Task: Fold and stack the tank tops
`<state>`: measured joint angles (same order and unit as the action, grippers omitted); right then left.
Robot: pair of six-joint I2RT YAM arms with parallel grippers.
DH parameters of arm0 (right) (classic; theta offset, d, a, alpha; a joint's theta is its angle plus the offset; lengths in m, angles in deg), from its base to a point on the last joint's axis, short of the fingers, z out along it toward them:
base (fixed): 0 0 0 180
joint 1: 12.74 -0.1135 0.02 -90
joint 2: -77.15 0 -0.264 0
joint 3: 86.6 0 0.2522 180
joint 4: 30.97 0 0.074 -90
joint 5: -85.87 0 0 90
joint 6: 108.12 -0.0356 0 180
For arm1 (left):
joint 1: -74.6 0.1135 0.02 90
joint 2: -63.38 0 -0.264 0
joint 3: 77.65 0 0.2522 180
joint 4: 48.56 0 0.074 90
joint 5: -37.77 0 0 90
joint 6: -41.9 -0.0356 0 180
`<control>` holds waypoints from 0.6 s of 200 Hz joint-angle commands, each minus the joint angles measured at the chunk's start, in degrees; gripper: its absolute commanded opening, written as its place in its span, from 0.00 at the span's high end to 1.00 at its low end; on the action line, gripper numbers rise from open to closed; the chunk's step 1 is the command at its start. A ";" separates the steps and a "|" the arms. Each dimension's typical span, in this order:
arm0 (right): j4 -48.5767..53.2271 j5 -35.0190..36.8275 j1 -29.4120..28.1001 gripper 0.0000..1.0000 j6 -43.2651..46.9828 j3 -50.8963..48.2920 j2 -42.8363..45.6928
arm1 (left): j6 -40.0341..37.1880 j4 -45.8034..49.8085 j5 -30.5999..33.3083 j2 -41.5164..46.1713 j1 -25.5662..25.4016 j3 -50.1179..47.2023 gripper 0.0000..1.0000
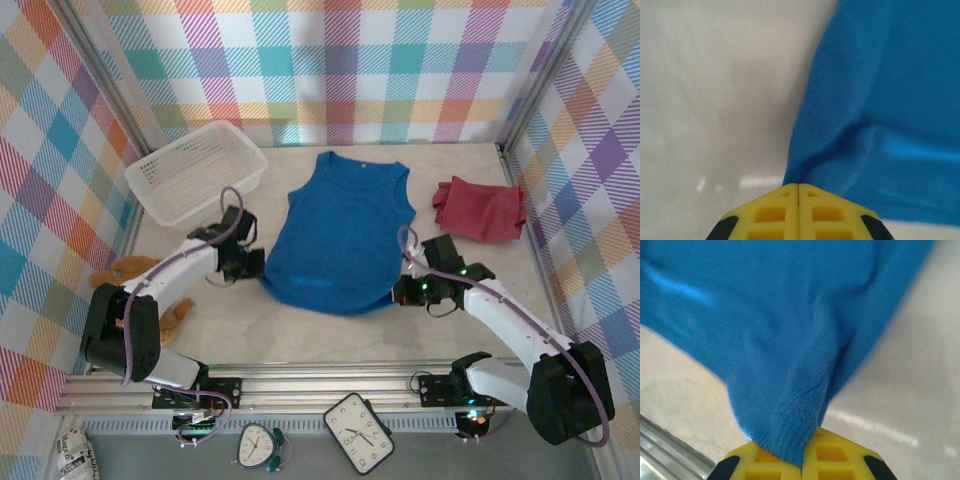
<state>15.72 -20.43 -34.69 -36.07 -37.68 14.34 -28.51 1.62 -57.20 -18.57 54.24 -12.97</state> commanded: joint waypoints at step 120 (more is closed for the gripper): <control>8.53 7.80 -24.49 0.83 -16.95 -5.18 1.96 | 13.54 6.76 7.22 17.13 0.67 -13.51 0.95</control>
<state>20.44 -12.12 -55.43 -49.84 -43.06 17.88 -17.32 5.76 -48.67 -1.70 54.54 -24.95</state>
